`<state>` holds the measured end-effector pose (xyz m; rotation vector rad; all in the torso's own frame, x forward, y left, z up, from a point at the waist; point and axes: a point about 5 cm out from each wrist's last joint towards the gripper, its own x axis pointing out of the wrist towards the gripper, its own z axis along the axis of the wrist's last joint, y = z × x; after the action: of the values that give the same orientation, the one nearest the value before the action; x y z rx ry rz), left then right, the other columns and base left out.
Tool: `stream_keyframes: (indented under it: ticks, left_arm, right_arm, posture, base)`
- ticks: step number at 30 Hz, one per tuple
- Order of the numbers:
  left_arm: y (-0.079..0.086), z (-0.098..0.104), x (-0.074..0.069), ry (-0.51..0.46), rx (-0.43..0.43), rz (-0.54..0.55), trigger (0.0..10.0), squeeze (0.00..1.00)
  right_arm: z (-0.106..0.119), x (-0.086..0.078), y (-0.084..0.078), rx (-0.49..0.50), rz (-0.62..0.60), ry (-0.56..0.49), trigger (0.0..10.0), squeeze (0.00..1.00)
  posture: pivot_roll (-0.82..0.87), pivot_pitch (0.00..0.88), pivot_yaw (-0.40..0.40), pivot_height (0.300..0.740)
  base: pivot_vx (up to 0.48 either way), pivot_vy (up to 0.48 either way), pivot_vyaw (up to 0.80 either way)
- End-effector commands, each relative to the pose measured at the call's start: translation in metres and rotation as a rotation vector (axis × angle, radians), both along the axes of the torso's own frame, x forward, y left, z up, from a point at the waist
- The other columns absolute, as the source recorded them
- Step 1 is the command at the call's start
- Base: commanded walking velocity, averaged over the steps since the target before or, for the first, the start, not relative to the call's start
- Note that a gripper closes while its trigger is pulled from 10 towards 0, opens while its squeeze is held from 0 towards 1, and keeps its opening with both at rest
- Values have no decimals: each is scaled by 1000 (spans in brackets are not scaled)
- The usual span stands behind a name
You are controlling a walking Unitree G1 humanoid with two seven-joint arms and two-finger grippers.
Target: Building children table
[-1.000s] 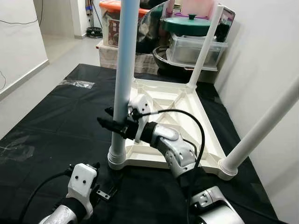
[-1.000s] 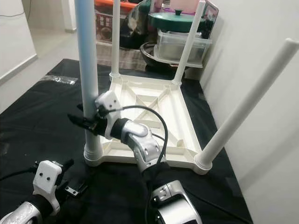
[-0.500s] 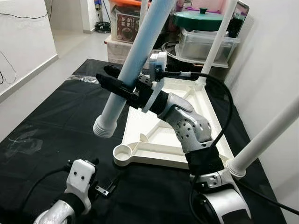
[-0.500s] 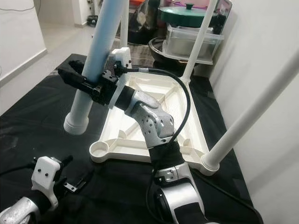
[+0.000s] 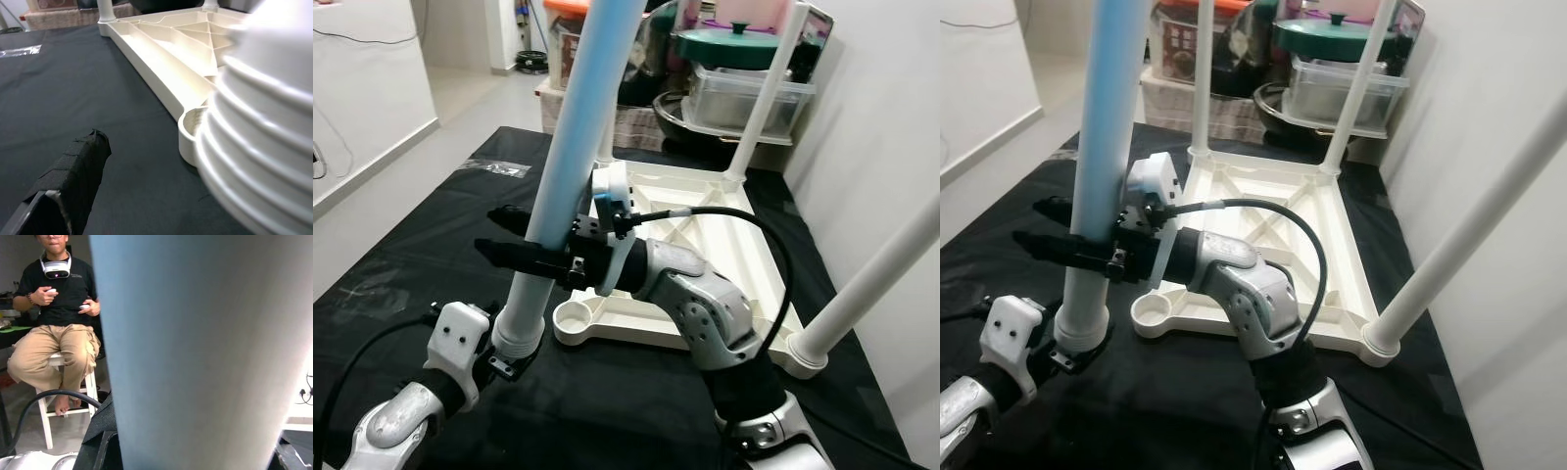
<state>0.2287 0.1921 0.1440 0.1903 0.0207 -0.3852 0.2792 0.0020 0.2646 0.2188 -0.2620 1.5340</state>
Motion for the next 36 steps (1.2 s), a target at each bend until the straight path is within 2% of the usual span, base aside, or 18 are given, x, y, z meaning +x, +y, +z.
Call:
stream_keyframes:
  ticks: [1, 5, 8, 10, 15, 26, 36]
  left_arm:
    - [-8, 3, 5, -12, -3, -52, 10000, 0]
    - [-24, 3, 12, 0, -19, -139, 10000, 0]
    - [-27, 1, 11, 7, -24, -156, 10000, 0]
    - [-36, -2, 10, 19, -29, -192, 10000, 0]
    - [-46, -4, 8, 24, -45, -226, 10000, 0]
    - [-36, -1, 11, 11, -26, -195, 10000, 0]
    - [-31, -2, 11, 10, -20, -165, 10000, 0]
  right_arm:
    - [-2, -8, 5, -14, 40, 1, 10000, 0]
    - [-4, -8, 7, -22, 8, 0, 10000, 0]
    - [-3, -5, 7, -20, -15, -3, 10000, 0]
    - [3, 7, 8, 1, -95, 12, 10000, 0]
    - [9, 14, 11, 24, -149, 22, 10000, 0]
    - [1, -1, 15, 3, -70, 22, 10000, 0]
    - [-3, 11, 10, -11, -128, 37, 10000, 0]
  posture:
    - [117, 0, -102, 740]
    - [111, 0, -96, 740]
    - [111, 0, -96, 740]
    - [107, 0, -94, 740]
    - [111, 0, -97, 740]
    - [112, 0, -98, 740]
    - [109, 0, -98, 740]
  base:
    - [0, 0, 0]
    - [0, 0, 0]
    - [0, 0, 0]
    - [0, 0, 0]
    - [0, 0, 0]
    - [0, 0, 0]
    - [0, 0, 0]
